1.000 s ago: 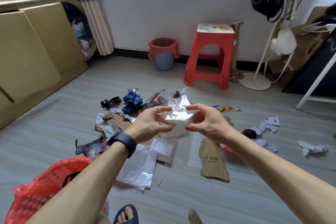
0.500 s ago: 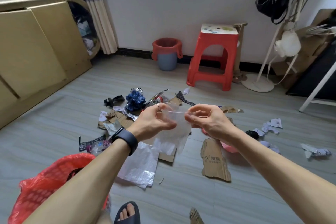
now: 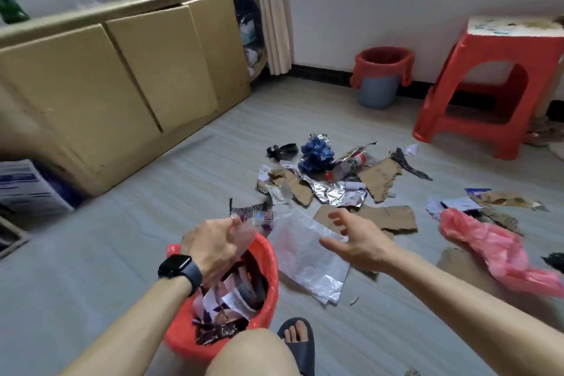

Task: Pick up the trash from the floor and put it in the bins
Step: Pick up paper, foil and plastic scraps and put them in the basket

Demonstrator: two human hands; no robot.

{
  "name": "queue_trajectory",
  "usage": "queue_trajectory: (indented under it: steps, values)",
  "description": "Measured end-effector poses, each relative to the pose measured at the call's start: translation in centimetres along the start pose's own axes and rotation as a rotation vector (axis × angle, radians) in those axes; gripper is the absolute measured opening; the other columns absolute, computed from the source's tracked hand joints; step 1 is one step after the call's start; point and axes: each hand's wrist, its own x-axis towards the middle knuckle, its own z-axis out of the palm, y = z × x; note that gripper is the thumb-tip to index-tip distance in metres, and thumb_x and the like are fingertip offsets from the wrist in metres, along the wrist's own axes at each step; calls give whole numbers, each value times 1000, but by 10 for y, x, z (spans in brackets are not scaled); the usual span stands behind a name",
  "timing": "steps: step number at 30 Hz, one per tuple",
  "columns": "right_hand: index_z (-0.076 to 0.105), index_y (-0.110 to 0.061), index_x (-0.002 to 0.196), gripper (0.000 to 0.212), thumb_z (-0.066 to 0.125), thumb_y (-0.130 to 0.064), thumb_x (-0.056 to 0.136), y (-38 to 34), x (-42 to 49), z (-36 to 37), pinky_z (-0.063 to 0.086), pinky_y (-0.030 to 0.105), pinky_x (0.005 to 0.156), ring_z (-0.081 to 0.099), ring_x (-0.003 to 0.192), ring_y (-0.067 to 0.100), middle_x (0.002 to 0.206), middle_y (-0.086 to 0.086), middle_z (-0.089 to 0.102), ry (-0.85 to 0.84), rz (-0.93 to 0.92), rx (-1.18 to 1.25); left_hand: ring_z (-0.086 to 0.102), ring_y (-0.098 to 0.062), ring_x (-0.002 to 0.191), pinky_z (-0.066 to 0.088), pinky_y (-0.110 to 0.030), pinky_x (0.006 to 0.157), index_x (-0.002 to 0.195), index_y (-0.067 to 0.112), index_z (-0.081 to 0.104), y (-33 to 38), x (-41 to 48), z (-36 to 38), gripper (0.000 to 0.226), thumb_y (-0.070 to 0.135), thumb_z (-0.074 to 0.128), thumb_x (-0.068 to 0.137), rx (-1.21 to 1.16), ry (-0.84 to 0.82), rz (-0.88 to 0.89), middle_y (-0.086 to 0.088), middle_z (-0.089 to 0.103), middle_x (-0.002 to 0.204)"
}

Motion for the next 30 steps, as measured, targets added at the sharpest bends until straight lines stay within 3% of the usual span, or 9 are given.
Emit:
queue_trajectory:
  steps: [3, 5, 7, 9, 11, 12, 19, 26, 30]
  values:
    - [34, -17, 148, 71, 60, -52, 91, -24, 26, 61, 38, 34, 111, 44, 134, 20, 151, 5, 42, -76, -28, 31, 66, -26, 88, 52, -36, 64, 105, 32, 58, -28, -29, 50, 32, 52, 41, 86, 95, -111, 47, 5, 61, 101]
    - [29, -16, 151, 76, 57, -53, 92, -35, 39, 101, 32, 33, 114, 37, 139, 23, 154, 7, 37, -121, -46, 30, 64, -26, 87, 53, -39, 63, 104, 34, 61, -37, -38, 79, 29, 42, 59, 76, 147, -172, 33, 4, 60, 106]
    - [24, -17, 152, 78, 55, -51, 89, -44, 53, 138, 30, 36, 116, 35, 139, 26, 152, 8, 35, -118, -78, 25, 62, -28, 105, 54, -45, 79, 116, 39, 61, -44, -40, 103, 51, 35, 65, 65, 146, -237, 2, 1, 61, 125]
    - [15, -16, 155, 84, 54, -45, 87, -47, 62, 167, 28, 39, 117, 31, 141, 28, 155, 9, 29, -108, -93, 27, 31, -30, 142, 27, -54, 110, 144, 47, 34, -47, -38, 121, 69, 53, 50, 77, 149, -313, -37, 0, 31, 157]
    - [6, -15, 157, 85, 54, -32, 88, -47, 69, 186, 25, 34, 118, 28, 143, 27, 159, 8, 22, -97, -90, 56, -6, -36, 149, -11, -64, 110, 149, 52, -1, -53, -38, 143, 85, 81, 30, 75, 121, -418, -132, 8, -11, 159]
    - [4, -17, 157, 84, 53, -22, 88, -46, 70, 192, 24, 28, 117, 28, 143, 24, 160, 5, 20, -83, -85, 97, -14, -41, 147, -17, -67, 105, 146, 55, -12, -56, -39, 155, 93, 90, 26, 68, 112, -473, -166, 12, -20, 156]
    - [1, -23, 157, 83, 38, -1, 87, -41, 76, 210, 11, 14, 116, 19, 147, 10, 163, -4, 12, -58, -100, 247, -17, -46, 144, -17, -79, 96, 143, 47, -27, -78, -37, 220, 95, 89, 6, 64, 306, -619, -135, -2, -29, 158]
    - [-4, -31, 156, 86, 40, 0, 89, -30, 77, 220, 21, 25, 120, 18, 147, 2, 163, -10, 11, -70, -89, 282, -17, -48, 143, -21, -70, 100, 145, 43, -29, -80, -36, 263, 95, 81, -2, 62, 296, -653, -149, -3, -33, 156]
    - [-7, -33, 155, 88, 37, -2, 86, -28, 83, 222, 18, 21, 118, 19, 148, 8, 164, -7, 9, -104, -65, 250, -14, -48, 143, -14, -71, 102, 135, 44, -37, -79, -31, 264, 88, 82, 1, 67, 298, -679, -189, -3, -32, 157]
